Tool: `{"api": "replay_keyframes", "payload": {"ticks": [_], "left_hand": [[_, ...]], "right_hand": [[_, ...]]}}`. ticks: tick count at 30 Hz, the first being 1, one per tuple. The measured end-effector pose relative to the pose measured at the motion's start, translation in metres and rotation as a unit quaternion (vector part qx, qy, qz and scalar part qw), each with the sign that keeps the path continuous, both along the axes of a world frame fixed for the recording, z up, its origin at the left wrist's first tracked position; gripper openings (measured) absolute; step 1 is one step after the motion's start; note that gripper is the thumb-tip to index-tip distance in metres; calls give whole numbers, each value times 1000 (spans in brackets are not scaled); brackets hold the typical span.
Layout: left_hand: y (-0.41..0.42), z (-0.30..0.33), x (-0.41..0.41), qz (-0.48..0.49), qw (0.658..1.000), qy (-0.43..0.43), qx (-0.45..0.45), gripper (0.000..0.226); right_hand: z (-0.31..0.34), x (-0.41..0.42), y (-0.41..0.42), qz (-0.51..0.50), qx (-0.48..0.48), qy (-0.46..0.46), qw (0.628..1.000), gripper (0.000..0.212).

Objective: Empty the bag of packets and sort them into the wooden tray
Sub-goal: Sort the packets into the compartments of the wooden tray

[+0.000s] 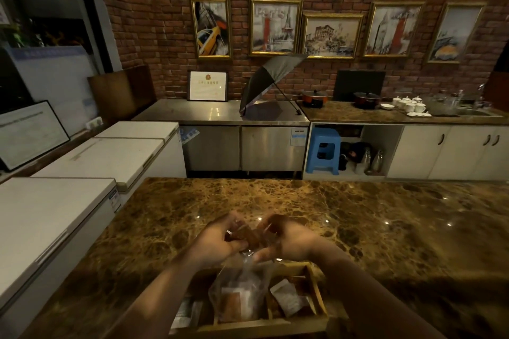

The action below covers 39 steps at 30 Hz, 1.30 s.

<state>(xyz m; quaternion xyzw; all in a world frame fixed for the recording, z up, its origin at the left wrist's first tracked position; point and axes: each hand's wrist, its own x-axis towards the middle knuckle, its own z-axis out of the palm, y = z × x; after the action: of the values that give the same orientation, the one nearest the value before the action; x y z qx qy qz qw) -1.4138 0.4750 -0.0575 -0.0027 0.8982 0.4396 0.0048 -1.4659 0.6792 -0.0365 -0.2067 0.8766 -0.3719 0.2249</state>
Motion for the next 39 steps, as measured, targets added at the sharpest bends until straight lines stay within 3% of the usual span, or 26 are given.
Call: {"api": "replay_keyframes", "payload": {"ticks": [8, 15, 22, 30, 39], "left_hand": [[-1, 2, -2, 20, 999, 26, 24, 30], [-4, 27, -15, 36, 995, 82, 38, 32], [-1, 30, -15, 38, 996, 61, 58, 32], [14, 69, -26, 35, 991, 108, 75, 28], [63, 38, -30, 16, 992, 50, 115, 24]], "right_hand": [[1, 0, -6, -23, -18, 43, 999, 28], [27, -8, -11, -30, -69, 86, 993, 34], [30, -8, -10, -38, -74, 96, 992, 22], [67, -19, 4, -34, -107, 148, 983, 18], [55, -21, 49, -69, 0, 125, 990, 19]]}}
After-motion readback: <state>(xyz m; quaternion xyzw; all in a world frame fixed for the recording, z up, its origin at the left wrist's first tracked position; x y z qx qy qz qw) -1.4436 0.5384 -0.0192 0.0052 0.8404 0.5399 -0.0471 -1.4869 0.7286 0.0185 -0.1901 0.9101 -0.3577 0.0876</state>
